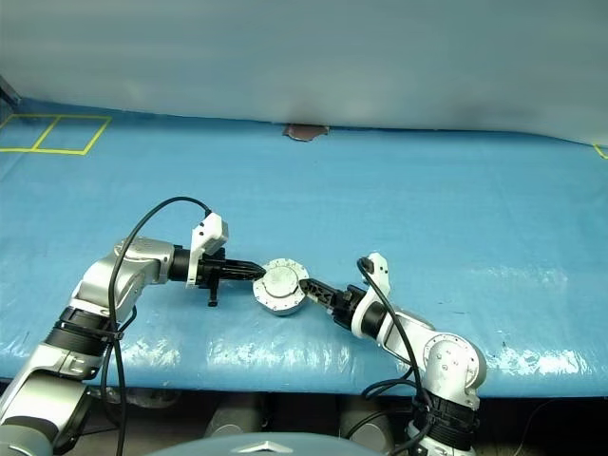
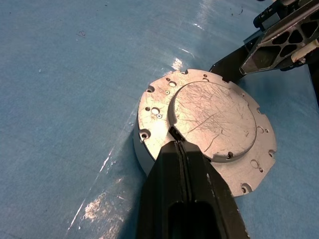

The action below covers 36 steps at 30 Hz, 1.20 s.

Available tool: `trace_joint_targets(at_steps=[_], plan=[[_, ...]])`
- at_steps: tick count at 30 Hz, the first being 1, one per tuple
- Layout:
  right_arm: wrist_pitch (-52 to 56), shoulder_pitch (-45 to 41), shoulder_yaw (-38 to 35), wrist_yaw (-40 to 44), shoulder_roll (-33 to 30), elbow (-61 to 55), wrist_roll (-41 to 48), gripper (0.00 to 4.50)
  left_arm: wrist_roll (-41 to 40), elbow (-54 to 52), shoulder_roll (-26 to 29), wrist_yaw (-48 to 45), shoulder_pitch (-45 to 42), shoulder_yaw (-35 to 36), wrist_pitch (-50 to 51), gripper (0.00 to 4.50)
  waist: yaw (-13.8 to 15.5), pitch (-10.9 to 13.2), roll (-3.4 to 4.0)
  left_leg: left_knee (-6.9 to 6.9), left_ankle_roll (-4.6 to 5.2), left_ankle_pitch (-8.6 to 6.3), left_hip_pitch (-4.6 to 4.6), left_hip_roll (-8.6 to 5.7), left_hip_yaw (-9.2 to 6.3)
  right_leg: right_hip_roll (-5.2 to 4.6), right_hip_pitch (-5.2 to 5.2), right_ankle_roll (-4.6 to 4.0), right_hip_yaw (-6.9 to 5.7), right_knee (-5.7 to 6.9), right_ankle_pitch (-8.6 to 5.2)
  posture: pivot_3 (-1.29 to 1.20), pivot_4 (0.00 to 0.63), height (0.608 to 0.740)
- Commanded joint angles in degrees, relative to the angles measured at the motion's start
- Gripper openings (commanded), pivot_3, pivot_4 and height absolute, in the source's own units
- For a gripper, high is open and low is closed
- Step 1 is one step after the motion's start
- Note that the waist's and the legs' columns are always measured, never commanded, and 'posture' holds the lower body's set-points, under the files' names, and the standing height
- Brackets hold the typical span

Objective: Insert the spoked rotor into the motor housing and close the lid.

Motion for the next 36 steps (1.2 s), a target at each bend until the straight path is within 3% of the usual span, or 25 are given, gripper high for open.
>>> trace_joint_targets(at_steps=[1,21,24,30,34,36], plan=[[1.76,-0.85,0.39,-2.54,7.19,2.14,5.77,4.47,0.71,-0.54,-0.32,-0.94,1.36,-2.25,0.11,0.00,-0.23,0.00,0.01,0.00,0.00,0.00,0.00,0.00,0.00,0.00,0.00,0.00,0.00,0.00,0.00,0.00,0.150,0.740],[-9.57,0.74,8.88,-13.60,5.71,9.05,24.77,4.47,0.62,-1.91,-0.02,-0.80,2.89,-1.85,0.81,0.00,-0.66,-0.01,0.04,-0.03,0.00,0.00,-0.04,0.00,0.00,0.01,-0.04,0.00,0.01,0.00,0.00,0.00,0.150,0.740],[-10.29,1.91,10.56,-14.54,4.60,9.11,26.51,3.84,0.67,-1.97,-0.09,-0.78,3.00,-1.85,0.91,0.00,-0.81,-0.01,0.04,-0.07,0.01,0.00,-0.05,0.00,0.00,0.01,-0.08,0.00,0.01,0.00,0.00,0.00,0.150,0.740],[-11.29,3.83,12.38,-15.91,2.26,9.36,29.05,1.95,0.83,-1.87,-0.34,-0.81,3.09,-1.83,0.98,0.00,-1.54,0.00,0.08,-0.10,0.01,0.00,-0.07,0.04,0.03,0.04,-0.18,-0.01,0.06,0.06,-0.01,0.00,0.150,0.740],[-12.09,4.24,12.99,-16.51,0.94,9.49,30.46,1.17,0.97,-1.82,-0.55,-0.85,3.07,-1.84,1.11,0.00,-1.55,-0.01,0.08,-0.10,0.01,0.00,-0.05,0.09,0.04,0.10,-0.19,-0.01,0.09,0.09,-0.02,0.00,0.150,0.740],[-12.35,4.36,13.08,-16.73,0.54,9.37,31.08,1.17,0.98,-1.86,-0.54,-0.86,3.11,-1.85,1.15,0.00,-1.55,-0.02,0.10,-0.10,0.01,0.00,-0.05,0.09,0.06,0.10,-0.20,-0.01,0.11,0.09,-0.02,0.00,0.150,0.740]])
